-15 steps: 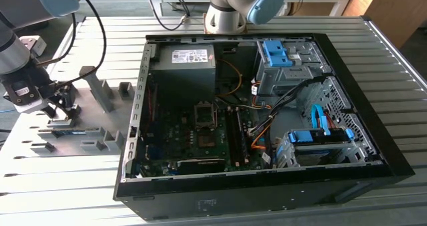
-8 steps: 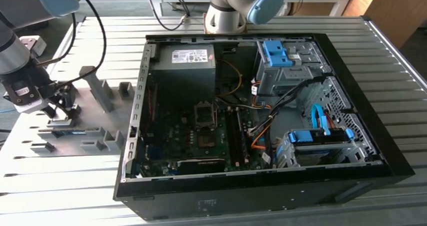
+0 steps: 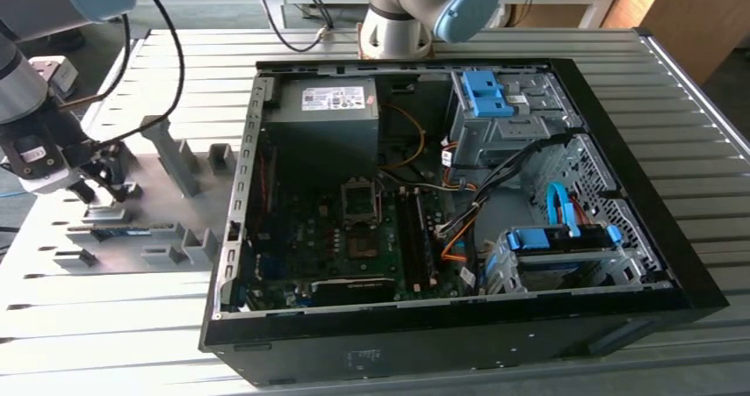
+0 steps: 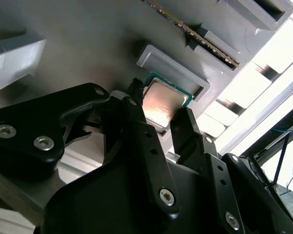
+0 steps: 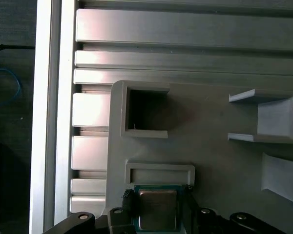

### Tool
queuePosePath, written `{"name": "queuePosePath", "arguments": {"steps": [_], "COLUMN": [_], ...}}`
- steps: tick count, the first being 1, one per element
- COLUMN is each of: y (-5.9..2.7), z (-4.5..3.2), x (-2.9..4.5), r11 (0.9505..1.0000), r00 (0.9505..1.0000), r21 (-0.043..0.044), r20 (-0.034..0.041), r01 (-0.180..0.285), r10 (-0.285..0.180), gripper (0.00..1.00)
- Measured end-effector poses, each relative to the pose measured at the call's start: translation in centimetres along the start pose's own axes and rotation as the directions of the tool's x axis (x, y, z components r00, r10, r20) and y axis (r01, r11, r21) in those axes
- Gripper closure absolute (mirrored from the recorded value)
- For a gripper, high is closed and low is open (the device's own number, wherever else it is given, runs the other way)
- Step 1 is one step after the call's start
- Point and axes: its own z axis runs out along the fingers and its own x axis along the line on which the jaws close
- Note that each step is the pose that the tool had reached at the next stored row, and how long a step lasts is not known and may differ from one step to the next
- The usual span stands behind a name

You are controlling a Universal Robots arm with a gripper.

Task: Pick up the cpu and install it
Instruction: 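Pick up the cpu and move it towards the insertion slot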

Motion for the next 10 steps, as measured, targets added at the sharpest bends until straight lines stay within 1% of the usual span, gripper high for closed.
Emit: {"name": "queuePosePath", "arguments": {"steps": [10], "y": [0.09], "z": [-4.49], "x": [-0.13], "r11": [1.0000], "r00": [1.0000], "r21": [0.0001], "r20": [-0.0002], "r01": [0.000], "r10": [0.000], "gripper": [0.53]}}
